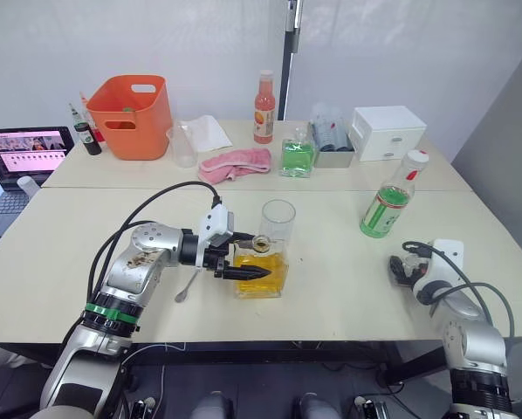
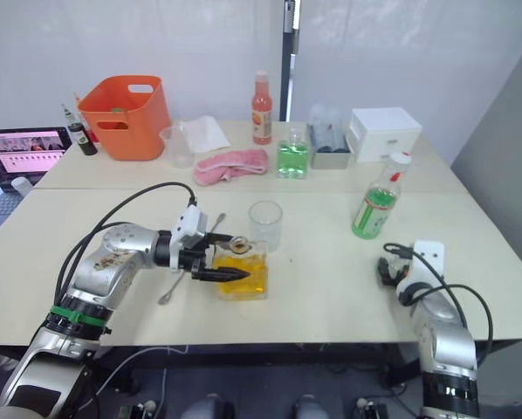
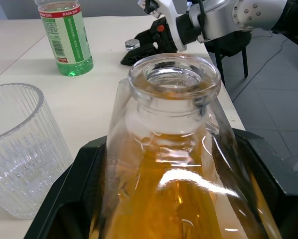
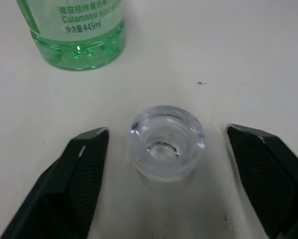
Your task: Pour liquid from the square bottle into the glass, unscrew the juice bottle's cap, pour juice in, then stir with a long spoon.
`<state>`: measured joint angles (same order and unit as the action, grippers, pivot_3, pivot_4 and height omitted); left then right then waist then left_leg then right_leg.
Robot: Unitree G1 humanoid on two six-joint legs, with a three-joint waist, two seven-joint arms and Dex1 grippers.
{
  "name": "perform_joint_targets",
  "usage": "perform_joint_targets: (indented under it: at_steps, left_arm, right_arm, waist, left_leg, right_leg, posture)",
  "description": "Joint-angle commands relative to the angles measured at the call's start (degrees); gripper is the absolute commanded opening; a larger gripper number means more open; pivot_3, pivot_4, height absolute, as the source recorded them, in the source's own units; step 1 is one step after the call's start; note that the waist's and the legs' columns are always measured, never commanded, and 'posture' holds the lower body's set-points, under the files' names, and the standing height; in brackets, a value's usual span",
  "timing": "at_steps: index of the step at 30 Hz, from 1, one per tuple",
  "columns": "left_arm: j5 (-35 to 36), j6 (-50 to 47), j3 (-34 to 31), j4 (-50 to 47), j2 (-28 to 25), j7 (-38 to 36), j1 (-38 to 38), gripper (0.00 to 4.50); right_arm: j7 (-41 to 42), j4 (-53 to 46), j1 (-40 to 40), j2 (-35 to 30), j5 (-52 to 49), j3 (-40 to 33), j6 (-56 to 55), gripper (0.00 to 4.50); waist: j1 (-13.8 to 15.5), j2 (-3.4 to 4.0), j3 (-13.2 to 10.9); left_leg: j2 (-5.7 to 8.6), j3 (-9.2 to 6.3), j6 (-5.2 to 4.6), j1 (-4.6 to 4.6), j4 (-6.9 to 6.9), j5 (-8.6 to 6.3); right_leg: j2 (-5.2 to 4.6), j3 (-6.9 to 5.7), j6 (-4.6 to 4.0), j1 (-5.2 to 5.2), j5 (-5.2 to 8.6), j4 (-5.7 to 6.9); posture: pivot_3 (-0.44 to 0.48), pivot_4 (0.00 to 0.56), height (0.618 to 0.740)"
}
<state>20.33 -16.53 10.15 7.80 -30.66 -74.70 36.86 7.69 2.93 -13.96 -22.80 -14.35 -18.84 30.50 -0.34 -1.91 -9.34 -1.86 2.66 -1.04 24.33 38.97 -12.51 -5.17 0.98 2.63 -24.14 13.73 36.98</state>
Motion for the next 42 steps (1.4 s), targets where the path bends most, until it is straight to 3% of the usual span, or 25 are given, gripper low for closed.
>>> perform_joint_targets:
  at_steps: [1,14,21,28,34,42]
  left_arm:
    - [-0.64,0.50,-0.35,-0.02,-0.10,0.36,0.98,2.81]
    - [0.89,0.09,-2.65,-1.53,-1.93,0.10,0.32,2.81]
    - [6.84,-6.35,-8.86,-7.52,-5.62,2.45,-2.05,2.81]
    - [11.48,-14.48,-16.09,-10.38,-10.51,6.15,-1.82,2.81]
    - [8.51,-10.94,-16.36,-4.65,-12.02,7.22,2.91,2.81]
    - [-1.38,4.51,-10.98,12.68,-5.63,8.83,14.84,2.81]
  right_arm:
    - [0.45,-1.55,-0.49,-0.13,-0.72,-0.82,-0.25,4.50]
    - [4.41,-10.37,0.17,-1.99,-4.47,-4.17,-2.34,4.50]
    - [9.48,-17.86,-0.29,-6.01,-10.98,-7.71,0.30,4.50]
    - [22.71,-25.24,3.70,-11.11,-20.79,-4.62,4.86,4.50]
    - [27.80,-30.45,4.76,-13.95,-21.74,4.24,7.55,4.50]
    - [26.49,-27.63,2.82,-10.68,-16.40,10.81,2.99,4.50]
  waist:
    - [0.00,0.00,0.00]
    - [-0.11,0.01,-0.01]
    - [-0.84,0.08,-0.06]
    - [-0.32,0.08,-0.13]
    - [0.11,0.03,-0.16]
    - [0.96,-0.02,-0.19]
  left_leg:
    - [0.00,0.00,0.00,0.00,0.00,0.00]
    - [0.00,-0.01,0.00,0.03,0.00,0.00]
    - [-0.08,-0.04,0.00,0.07,-0.12,0.00]
    - [-0.05,-0.08,0.00,0.14,-0.11,0.00]
    - [-0.01,-0.09,0.00,0.17,-0.04,0.00]
    - [0.07,-0.10,0.00,0.33,0.03,0.00]
  right_leg:
    - [0.00,0.00,0.00,0.00,0.00,0.00]
    - [0.00,0.00,0.00,-0.03,0.00,0.00]
    - [0.07,0.02,-0.02,-0.16,0.01,0.02]
    - [0.02,-0.03,-0.01,-0.15,0.02,-0.06]
    - [0.00,-0.10,0.00,-0.12,0.02,-0.08]
    - [-0.01,-0.17,0.02,-0.16,0.01,-0.12]
  posture:
    - [0.000,0.150,0.715]
    - [0.000,0.150,0.715]
    - [0.000,0.150,0.715]
    - [0.000,0.150,0.715]
    - [0.000,0.150,0.715]
    - [0.000,0.150,0.715]
